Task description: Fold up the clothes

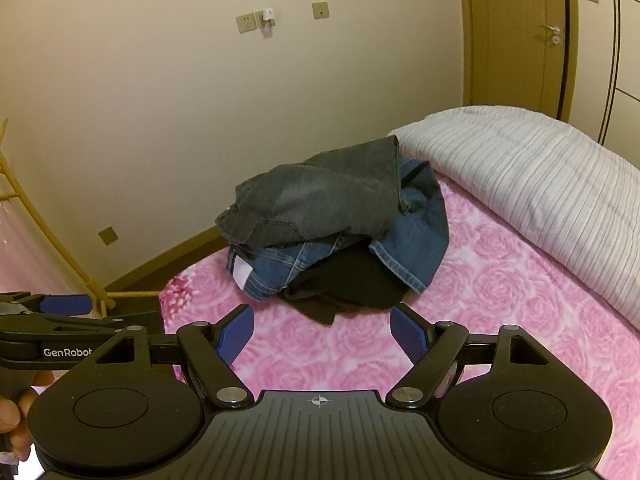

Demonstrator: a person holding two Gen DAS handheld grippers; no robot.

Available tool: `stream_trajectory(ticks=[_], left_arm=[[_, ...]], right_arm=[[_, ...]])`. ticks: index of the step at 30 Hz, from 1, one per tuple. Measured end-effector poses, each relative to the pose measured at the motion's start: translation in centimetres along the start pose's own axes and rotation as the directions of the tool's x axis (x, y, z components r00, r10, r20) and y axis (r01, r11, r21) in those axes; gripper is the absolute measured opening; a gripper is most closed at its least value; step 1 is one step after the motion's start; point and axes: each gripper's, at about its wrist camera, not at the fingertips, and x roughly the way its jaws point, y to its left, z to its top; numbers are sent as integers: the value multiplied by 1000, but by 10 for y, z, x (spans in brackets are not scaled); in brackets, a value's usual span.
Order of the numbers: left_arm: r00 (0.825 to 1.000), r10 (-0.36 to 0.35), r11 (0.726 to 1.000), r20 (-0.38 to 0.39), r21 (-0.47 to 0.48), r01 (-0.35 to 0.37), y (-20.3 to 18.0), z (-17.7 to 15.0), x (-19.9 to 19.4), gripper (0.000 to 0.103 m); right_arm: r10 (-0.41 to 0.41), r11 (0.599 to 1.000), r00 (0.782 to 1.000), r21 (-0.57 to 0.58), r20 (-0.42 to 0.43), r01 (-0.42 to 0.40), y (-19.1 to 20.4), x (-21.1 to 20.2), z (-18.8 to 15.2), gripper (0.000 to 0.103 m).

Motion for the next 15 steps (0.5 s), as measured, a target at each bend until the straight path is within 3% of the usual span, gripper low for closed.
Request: stream_trajectory(ticks=[15], left_arm=[[998,48,998,-32,31,-47,6,2,7,96]], right_arm=[[-3,1000,1000,0,-21,3,2,6,-3,78]])
